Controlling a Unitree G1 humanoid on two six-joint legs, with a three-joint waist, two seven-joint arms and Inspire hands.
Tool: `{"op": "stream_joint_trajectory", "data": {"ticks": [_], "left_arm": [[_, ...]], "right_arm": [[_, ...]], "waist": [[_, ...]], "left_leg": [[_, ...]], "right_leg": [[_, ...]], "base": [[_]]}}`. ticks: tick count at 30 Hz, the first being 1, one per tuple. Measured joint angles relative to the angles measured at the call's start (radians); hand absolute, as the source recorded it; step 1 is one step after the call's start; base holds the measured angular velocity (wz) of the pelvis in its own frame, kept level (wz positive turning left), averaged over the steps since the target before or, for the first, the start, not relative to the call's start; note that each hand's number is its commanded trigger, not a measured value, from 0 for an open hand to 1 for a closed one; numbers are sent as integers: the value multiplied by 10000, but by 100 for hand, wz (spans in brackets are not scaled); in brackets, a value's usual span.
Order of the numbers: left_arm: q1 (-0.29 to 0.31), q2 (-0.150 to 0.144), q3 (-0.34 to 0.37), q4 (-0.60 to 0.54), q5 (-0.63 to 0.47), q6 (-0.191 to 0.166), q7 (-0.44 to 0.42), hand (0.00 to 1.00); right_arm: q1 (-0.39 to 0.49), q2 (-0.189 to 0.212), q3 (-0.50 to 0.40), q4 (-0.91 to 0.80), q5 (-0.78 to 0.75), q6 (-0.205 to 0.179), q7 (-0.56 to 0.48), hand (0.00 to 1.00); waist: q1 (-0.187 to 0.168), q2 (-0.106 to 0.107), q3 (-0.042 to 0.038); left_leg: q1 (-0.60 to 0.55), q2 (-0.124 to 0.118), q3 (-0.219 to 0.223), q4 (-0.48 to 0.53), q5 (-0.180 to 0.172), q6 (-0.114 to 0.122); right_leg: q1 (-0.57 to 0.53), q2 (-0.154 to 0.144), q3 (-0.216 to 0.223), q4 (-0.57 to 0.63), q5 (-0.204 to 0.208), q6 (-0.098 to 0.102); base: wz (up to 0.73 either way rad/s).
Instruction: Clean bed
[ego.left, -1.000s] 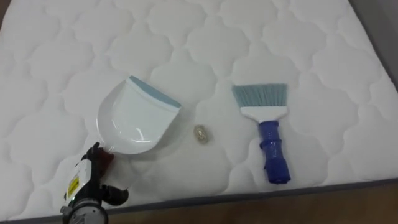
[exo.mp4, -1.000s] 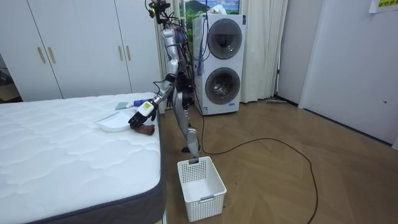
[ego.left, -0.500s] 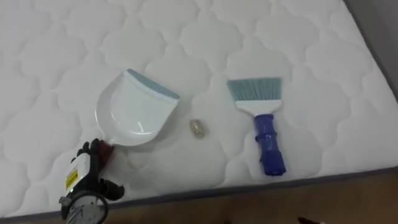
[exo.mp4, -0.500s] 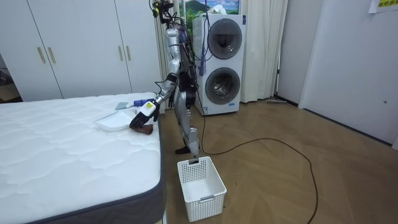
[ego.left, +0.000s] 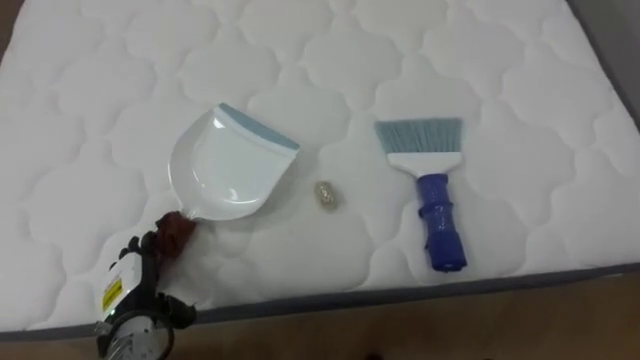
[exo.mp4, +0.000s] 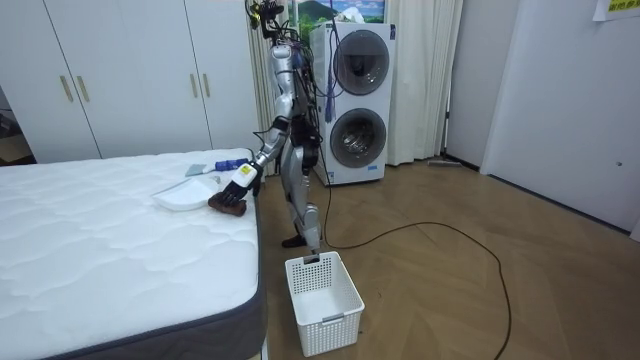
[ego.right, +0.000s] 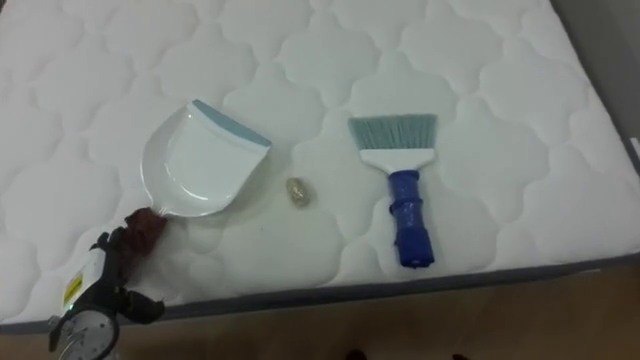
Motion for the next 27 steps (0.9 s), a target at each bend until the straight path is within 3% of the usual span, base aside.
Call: {"op": "stream_joint_trajectory", "data": {"ticks": [10, 19, 27], "left_arm": [[-34, -32, -3, 420, -551, 22, -2, 0], [-427, -31, 100, 415, -2346, -3, -52, 0], [-741, 9, 180, 389, -3223, -75, -181, 0]], "right_arm": [[-154, 0, 36, 3, -4, -8, 34, 0], [-189, 44, 77, 11, -9, -14, -38, 0], [-178, 52, 82, -3, 15, 1, -77, 0]], "waist": [[-37, -101, 33], [26, -156, 71], [-2, -140, 87]], "left_leg": [[-203, -126, 26, 200, 10, 20], [-966, -126, 198, 564, 10, 19], [-1553, -131, 262, 955, 8, 21]], "right_leg": [[-289, -161, 9, 316, -118, 37], [-1068, -203, 95, 672, -190, -10], [-1516, -272, 15, 817, -172, -39]], "base": [[0], [-1], [2]]}}
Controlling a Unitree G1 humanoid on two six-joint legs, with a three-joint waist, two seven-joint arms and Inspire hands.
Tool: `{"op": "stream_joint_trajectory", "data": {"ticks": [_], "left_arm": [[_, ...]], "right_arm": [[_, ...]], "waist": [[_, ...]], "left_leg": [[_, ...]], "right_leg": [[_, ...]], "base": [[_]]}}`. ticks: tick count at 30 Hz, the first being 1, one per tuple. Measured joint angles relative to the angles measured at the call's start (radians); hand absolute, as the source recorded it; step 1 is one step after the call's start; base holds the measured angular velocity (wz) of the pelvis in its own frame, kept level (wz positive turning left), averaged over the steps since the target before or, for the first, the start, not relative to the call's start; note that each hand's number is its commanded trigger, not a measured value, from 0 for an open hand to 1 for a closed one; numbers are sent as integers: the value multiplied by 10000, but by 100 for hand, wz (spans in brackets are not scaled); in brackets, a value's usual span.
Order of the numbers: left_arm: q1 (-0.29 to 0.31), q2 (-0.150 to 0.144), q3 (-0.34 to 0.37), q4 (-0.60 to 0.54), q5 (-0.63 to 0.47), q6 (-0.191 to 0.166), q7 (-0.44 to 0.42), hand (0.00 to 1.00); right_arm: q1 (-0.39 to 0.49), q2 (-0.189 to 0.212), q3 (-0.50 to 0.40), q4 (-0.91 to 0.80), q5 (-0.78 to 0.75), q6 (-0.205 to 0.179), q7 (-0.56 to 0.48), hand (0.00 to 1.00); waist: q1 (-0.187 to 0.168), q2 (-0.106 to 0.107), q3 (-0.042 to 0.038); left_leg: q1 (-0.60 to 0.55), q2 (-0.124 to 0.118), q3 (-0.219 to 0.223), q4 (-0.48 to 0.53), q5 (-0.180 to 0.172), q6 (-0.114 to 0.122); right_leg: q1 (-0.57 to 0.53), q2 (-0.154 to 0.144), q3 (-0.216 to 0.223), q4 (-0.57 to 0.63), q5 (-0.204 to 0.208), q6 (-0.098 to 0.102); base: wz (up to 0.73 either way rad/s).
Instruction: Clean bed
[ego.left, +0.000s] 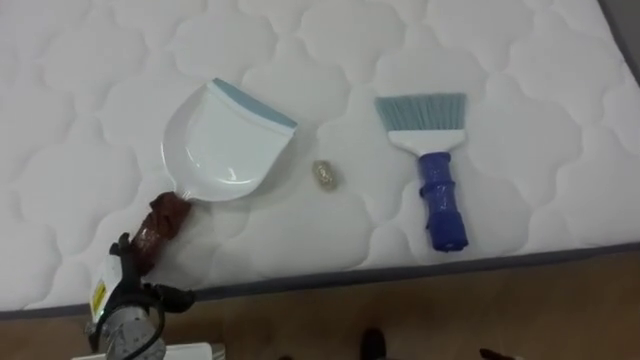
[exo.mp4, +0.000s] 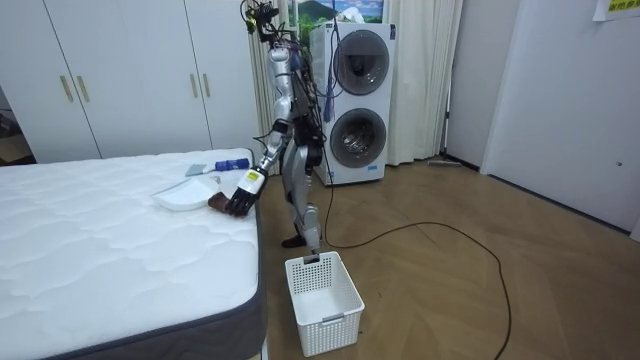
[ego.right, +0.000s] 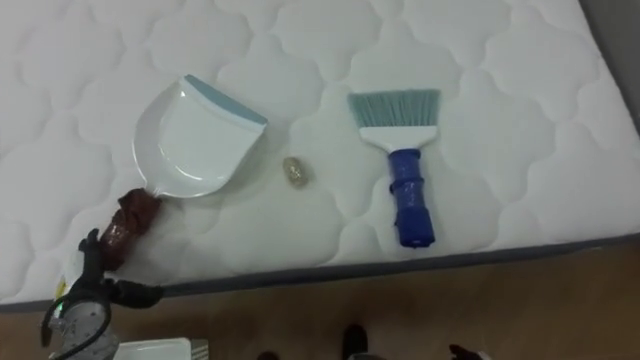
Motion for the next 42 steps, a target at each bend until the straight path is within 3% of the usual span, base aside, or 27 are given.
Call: {"op": "stream_joint_trajectory", "data": {"ticks": [5, 11, 14, 30, 42], "left_arm": [[-468, 161, 11, -110, -349, -3, -69, 0], [-795, 200, -8, -351, -712, -43, -45, 0], [-833, 205, 2, -499, -712, -216, 51, 0], [-1199, 226, 15, -489, -697, -210, 247, 0], [-1246, 231, -142, -187, -1020, -153, -262, 0]], "right_arm": [[-4, -26, -2, -144, 0, 26, -8, 0], [-12, -59, 5, -352, 1, 19, -278, 0], [-10, -74, 6, -436, -7, 19, -302, 0], [87, -201, 8, -473, -74, 99, -213, 0], [89, -244, 141, -487, -2, 303, -327, 0]], "waist": [[5, 7, 24], [-16, 179, 179], [-7, 202, 186], [-138, 213, 193], [-407, 165, 223]], "left_leg": [[-434, 4, 1, 281, -14, 9], [-805, 38, -2, 640, -170, 46], [-1126, -8, 16, 741, -201, 82], [-1441, 10, 99, 1013, -263, 77], [-1461, 69, 411, 1108, -275, 91]], "right_leg": [[-314, -16, -44, 91, -8, -12], [-525, 14, -40, 165, 2, 7], [-901, -43, -20, 414, 16, 18], [-1230, -92, -19, 786, 21, -27], [-1365, -79, 138, 908, 13, -37]], "base": [[6], [3], [0], [0], [-3]]}}
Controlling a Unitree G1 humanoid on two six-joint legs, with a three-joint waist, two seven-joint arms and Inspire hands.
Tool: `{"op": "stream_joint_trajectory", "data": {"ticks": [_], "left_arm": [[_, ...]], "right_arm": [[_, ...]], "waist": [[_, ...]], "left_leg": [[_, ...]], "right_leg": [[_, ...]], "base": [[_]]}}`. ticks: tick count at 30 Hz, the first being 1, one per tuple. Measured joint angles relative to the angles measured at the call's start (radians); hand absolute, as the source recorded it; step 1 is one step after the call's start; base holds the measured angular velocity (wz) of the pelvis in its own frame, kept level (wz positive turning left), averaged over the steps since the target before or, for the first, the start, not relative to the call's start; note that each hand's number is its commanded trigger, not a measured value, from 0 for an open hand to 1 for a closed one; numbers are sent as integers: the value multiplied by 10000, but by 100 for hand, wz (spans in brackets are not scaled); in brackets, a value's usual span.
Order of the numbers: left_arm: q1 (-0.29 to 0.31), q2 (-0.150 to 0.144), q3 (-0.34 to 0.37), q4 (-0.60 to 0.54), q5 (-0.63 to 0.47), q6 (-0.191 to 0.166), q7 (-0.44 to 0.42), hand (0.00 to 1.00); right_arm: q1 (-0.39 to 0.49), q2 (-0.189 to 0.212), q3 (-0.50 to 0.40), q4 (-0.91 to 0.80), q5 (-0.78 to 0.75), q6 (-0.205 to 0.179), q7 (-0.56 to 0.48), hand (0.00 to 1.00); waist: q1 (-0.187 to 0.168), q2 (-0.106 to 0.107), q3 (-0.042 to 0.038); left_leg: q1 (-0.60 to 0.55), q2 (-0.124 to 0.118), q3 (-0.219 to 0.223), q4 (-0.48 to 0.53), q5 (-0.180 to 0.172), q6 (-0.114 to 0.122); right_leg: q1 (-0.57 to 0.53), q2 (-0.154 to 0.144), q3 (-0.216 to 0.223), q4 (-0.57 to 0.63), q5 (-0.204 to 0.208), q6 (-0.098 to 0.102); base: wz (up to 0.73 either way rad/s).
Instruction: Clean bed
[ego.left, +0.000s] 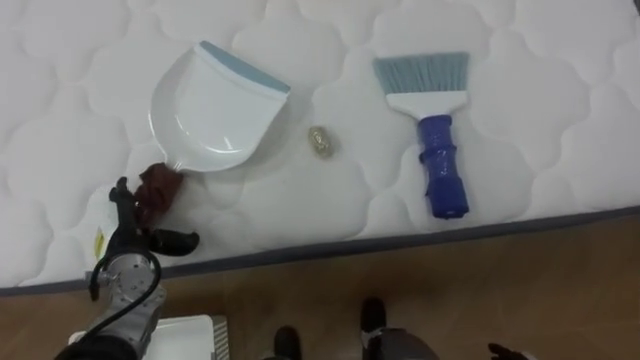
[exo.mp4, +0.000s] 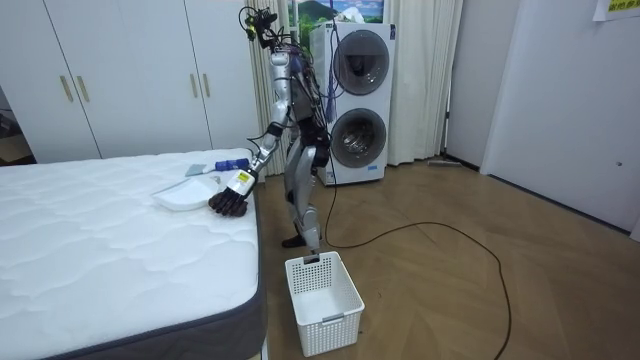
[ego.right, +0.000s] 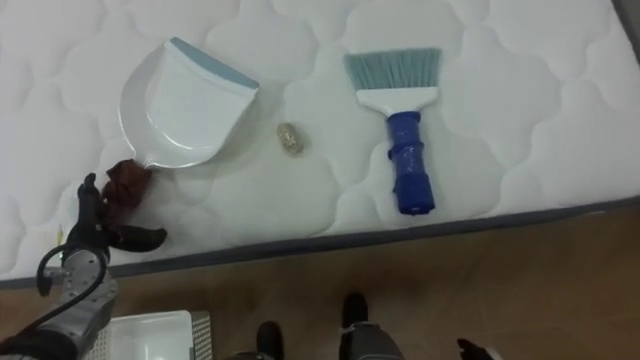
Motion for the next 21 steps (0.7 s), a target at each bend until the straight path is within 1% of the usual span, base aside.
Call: {"op": "stream_joint_trajectory", "data": {"ticks": [2, 4, 6, 8, 9, 12, 13, 14, 15, 16, 19, 21], "left_arm": [[-120, -1, -109, 281, -81, 25, -78, 0], [-212, 12, -186, 418, -105, 43, -158, 0], [-341, 87, -287, 581, -237, 45, -277, 0], [-408, 241, -461, 623, -479, 81, -451, 0], [-472, 252, -537, 647, -486, 175, -490, 0], [-549, 256, -658, 713, -493, 275, -608, 0], [-635, 255, -683, 800, -492, 280, -665, 0], [-707, 255, -734, 902, -491, 287, -704, 7], [-739, 256, -735, 917, -491, 308, -729, 84], [-818, 256, -734, 948, -491, 380, -785, 100], [-861, 278, -733, 1011, -489, 433, -869, 100], [-862, 353, -707, 1011, -483, 435, -882, 100]], "right_arm": [[-9, -6, 191, -34, 14, 20, -14, 0], [6, -2, 269, -81, 10, 23, -10, 0], [4, -6, 269, -166, 9, 28, -9, 0], [-13, -11, 278, -219, 9, 13, -9, 0], [-14, -41, 358, -219, 9, 23, -6, 0], [-19, -123, 641, -228, -21, 120, 2, 0], [-19, -147, 645, -227, -59, 185, 7, 0], [-21, -159, 646, -224, -72, 235, 3, 0], [-17, -159, 646, -221, -73, 241, 3, 0], [-14, -158, 651, -216, -73, 271, 6, 0], [18, -160, 651, -215, -91, 363, 4, 0], [30, -161, 643, -218, -109, 409, -7, 0]], "waist": [[-7, -12, 8], [-19, -16, 11], [-56, -16, 13], [-140, -13, 14], [-140, 7, 26], [-143, 58, 57], [-142, 106, 101], [-144, 144, 124], [-151, 158, 133], [-153, 182, 149], [-163, 194, 152], [-164, 196, 151]], "left_leg": [[7, 36, 146, 34, -2, 3], [4, 54, 203, 69, -12, 21], [-9, 53, 195, 78, -33, 34], [-25, 47, 189, 115, -43, 48], [-56, 51, 189, 209, -77, 63], [-112, 58, 189, 322, -167, 88], [-156, 60, 189, 429, -224, 112], [-174, 52, 194, 475, -246, 134], [-189, 46, 195, 495, -252, 142], [-228, 33, 197, 530, -261, 158], [-239, 19, 222, 568, -277, 185], [-238, 18, 239, 592, -292, 201]], "right_leg": [[1, -7, 11, 18, -2, -3], [2, -11, 10, 22, -2, -3], [1, -21, -13, 23, -2, -2], [4, -29, -15, 26, 2, 5], [2, -29, -13, 42, 1, 8], [0, -29, -4, 134, -1, 27], [-19, -36, 2, 205, -22, 58], [-21, -40, 20, 213, -28, 75], [-29, -44, 28, 214, -31, 86], [-61, -54, 40, 217, -31, 100], [-70, -58, 89, 251, -9, 133], [-71, -65, 89, 259, -5, 141]], "base": [[-6], [-2], [3], [5], [0], [0], [0], [0], [0], [0], [0], [0]]}}
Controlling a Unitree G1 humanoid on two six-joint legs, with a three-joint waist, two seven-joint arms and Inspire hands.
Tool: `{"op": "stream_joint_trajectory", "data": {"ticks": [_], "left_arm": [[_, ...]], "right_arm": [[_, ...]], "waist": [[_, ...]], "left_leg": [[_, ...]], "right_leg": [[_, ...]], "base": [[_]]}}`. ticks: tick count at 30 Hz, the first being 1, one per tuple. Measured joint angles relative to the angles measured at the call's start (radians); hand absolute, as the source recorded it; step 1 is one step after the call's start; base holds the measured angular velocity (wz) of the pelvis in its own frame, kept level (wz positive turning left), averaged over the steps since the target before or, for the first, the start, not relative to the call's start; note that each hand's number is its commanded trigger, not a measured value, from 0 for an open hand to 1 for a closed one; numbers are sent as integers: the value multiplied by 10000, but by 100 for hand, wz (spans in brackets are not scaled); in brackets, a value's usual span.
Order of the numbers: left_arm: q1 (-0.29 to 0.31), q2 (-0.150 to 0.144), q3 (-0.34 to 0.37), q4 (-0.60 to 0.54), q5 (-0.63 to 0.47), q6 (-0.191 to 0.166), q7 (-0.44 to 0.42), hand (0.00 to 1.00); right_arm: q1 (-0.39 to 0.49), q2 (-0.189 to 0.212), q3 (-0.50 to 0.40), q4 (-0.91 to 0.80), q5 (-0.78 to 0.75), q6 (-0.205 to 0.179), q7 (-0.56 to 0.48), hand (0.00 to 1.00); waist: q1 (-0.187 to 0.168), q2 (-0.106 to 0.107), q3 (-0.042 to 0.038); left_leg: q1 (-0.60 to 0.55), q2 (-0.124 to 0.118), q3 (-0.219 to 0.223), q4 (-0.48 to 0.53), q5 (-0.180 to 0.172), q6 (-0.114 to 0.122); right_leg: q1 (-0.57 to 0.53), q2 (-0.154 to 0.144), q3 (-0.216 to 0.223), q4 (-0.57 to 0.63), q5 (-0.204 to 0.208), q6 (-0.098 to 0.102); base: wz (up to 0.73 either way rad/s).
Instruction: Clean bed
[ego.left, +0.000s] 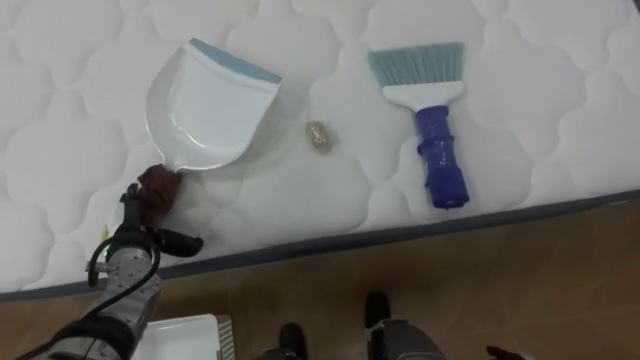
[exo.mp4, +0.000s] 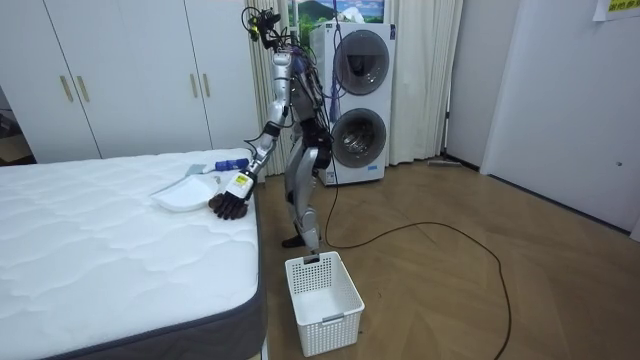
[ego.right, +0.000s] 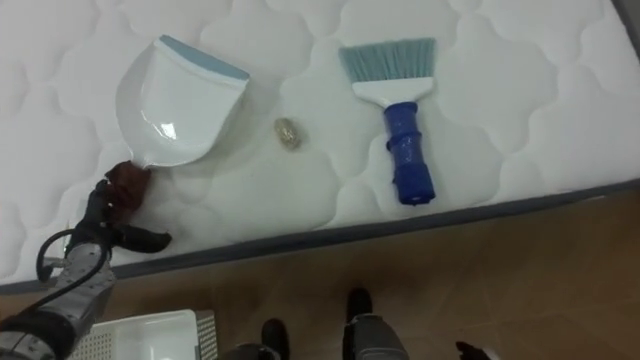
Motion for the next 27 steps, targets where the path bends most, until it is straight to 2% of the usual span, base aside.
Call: {"op": "stream_joint_trajectory", "data": {"ticks": [6, 11, 14, 22, 27], "left_arm": [[-91, 449, 77, 0, -63, 60, -72, 100], [-184, 333, 68, 113, -350, 405, -300, 100], [-188, 298, -141, 158, -351, 417, -574, 100], [-232, 264, -109, 277, -362, 426, -871, 100], [-258, 264, -106, 366, -361, 596, -1089, 100]], "right_arm": [[0, -8, 0, -129, -139, 17, -138, 0], [21, -7, -4, -386, -213, 41, -262, 0], [18, -9, -2, -393, -210, 40, -311, 0], [29, -17, -4, -374, -192, 42, -281, 0], [26, -16, 1, -359, -122, 44, -185, 0]], "waist": [[3, 21, -13], [-8, 30, -19], [-8, 36, -23], [-35, 28, -37], [-38, -16, -62]], "left_leg": [[-83, -37, 53, 34, -6, 18], [-87, -37, 73, 90, -22, 42], [-89, -34, 76, 80, -24, 45], [-71, -25, 95, 75, -20, 44], [-66, -29, 90, 83, -21, 44]], "right_leg": [[-134, -64, 8, 92, 6, 9], [-136, -67, 24, 108, 9, 15], [-133, -71, 16, 102, 9, 15], [-128, -72, 24, 119, 14, 14], [-110, -78, 12, 115, 15, 15]], "base": [[0], [0], [0], [0], [0]]}}
